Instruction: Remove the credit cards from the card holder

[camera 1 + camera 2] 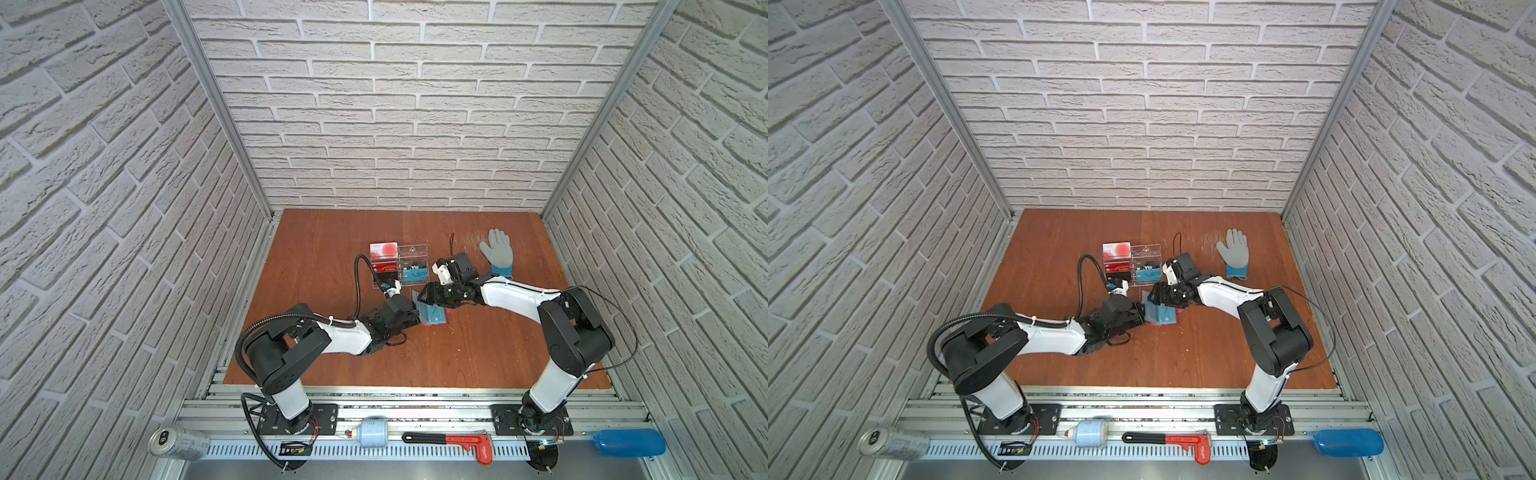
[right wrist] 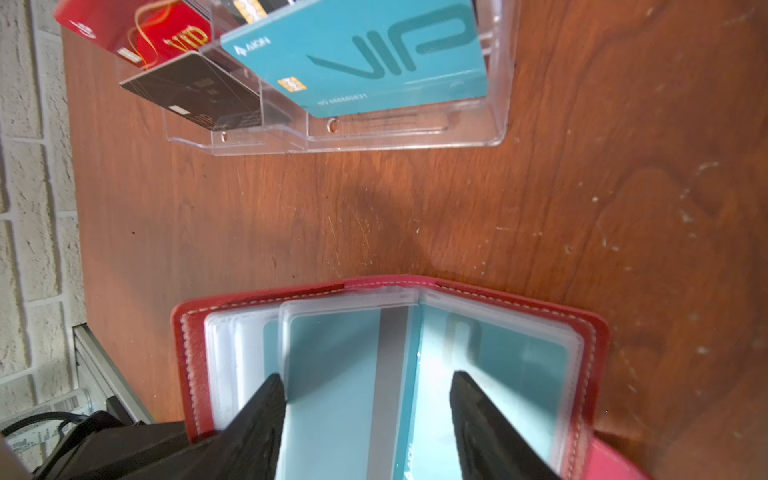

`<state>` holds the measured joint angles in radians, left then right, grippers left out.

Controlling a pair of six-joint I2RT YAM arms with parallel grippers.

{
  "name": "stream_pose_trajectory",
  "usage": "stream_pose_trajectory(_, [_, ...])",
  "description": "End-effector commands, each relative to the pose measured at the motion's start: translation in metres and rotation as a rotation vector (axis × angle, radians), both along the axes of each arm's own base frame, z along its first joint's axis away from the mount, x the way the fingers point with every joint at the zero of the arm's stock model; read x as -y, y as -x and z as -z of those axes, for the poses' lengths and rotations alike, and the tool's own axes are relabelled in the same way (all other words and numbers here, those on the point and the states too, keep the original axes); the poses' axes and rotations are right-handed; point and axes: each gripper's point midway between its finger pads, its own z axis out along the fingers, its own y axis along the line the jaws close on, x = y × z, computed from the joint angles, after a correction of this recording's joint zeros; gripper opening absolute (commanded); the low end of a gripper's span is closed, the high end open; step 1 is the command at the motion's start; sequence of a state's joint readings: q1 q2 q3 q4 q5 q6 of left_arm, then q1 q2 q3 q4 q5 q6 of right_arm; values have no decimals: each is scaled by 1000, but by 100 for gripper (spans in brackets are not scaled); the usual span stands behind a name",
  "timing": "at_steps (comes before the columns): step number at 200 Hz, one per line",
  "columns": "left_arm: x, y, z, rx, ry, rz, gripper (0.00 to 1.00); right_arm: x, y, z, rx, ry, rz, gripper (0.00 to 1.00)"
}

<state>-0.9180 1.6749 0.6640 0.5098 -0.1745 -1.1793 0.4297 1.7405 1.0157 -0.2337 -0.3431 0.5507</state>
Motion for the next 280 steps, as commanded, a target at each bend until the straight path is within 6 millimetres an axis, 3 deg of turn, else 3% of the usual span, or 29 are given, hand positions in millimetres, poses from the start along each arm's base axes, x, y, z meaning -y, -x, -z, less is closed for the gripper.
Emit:
stream_pose_trajectory(1, [1, -4, -18, 59, 37, -14, 0, 14, -1, -6, 28, 83, 13, 63])
stream_pose_trajectory(43, [-1, -4, -19, 60, 36, -17, 0, 18, -1, -10, 45, 105, 17, 63])
stream_pose_trajectory(103, [0, -4, -17, 56, 38, -19, 0, -8, 1, -35, 132, -21, -35, 65])
stream_pose_trajectory(196, [1, -4, -17, 57, 41, -17, 0, -24, 1, -13, 74, 10, -67, 65])
stream_pose_trajectory(280, [-2, -4, -15, 55, 36, -22, 0, -30, 3, -12, 79, 36, -84, 64])
